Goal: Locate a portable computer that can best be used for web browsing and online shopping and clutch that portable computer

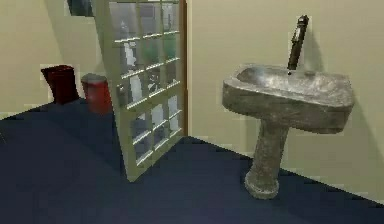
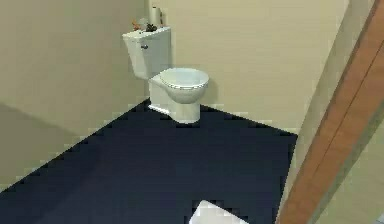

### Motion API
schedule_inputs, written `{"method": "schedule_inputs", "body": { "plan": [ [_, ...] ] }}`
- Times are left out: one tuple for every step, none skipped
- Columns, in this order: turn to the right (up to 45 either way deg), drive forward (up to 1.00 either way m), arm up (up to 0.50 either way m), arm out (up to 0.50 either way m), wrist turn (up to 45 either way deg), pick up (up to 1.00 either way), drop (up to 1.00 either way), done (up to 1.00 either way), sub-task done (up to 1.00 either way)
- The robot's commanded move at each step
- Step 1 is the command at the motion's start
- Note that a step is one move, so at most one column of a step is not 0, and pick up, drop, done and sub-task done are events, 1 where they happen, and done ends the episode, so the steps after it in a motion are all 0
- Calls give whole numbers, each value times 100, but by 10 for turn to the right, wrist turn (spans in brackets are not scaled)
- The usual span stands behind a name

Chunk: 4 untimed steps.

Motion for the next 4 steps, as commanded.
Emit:
{"method": "schedule_inputs", "body": {
  "plan": [
    [0, 55, 0, 0, 0, 0, 0, 0, 0],
    [-450, 0, 0, 0, 0, 0, 0, 0, 0],
    [-120, 0, 0, 0, 0, 0, 0, 0, 0],
    [0, 100, 0, 0, 0, 0, 0, 0, 0]
  ]
}}
